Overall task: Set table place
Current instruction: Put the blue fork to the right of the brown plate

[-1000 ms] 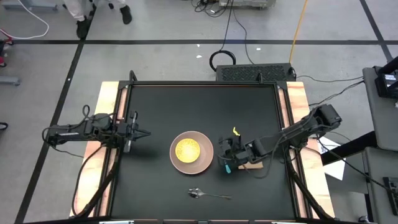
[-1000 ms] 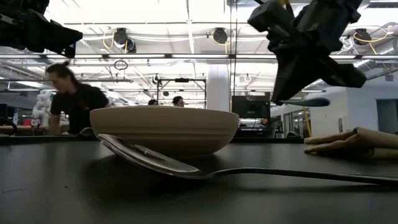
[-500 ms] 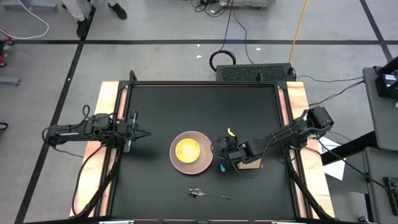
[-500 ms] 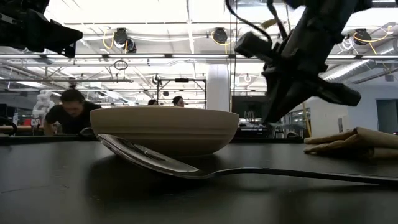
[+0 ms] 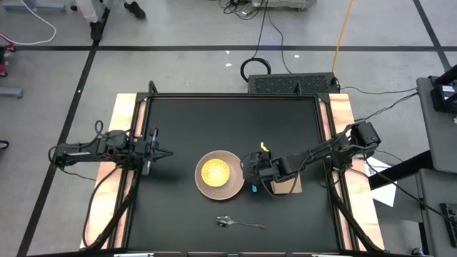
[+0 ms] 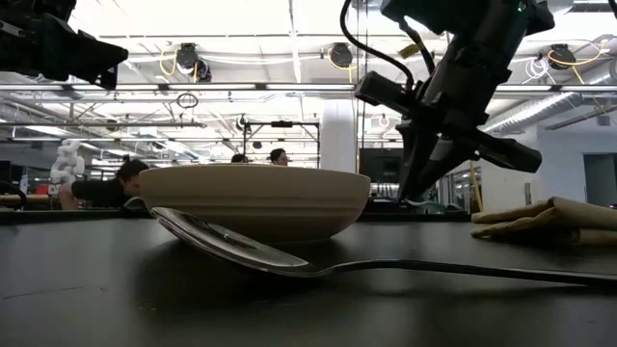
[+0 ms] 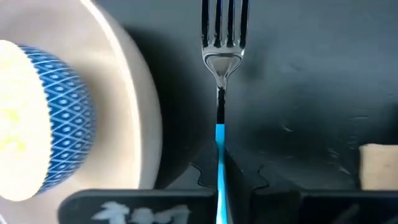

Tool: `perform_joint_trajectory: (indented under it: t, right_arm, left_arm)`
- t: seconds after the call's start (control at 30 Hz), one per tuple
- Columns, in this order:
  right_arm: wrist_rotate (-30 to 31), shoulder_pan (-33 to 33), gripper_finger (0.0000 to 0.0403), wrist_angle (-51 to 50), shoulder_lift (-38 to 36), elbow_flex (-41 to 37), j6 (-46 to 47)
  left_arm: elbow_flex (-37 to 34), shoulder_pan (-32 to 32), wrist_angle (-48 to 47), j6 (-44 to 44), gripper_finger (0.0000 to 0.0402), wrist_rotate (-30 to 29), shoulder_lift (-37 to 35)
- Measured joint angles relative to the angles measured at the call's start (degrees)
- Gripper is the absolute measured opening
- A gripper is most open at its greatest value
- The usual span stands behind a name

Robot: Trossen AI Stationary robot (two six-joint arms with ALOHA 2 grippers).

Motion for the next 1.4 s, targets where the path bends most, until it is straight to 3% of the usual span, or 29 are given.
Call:
perform_joint_trajectory:
  t: [0.47,1.4]
  right_arm:
    - [-3.84,-0.54,0.0000,2.32,4.18,0.00,2.07]
    - [-3.72,-0.60,0.0006,3.10,5.19,-0.02,3.50]
  left_arm:
    - [0.00,0.00,0.21,0.15,0.0026,0.07,0.02]
    - [0.00,0.00,0.22,0.09,0.0026,0.40,0.02]
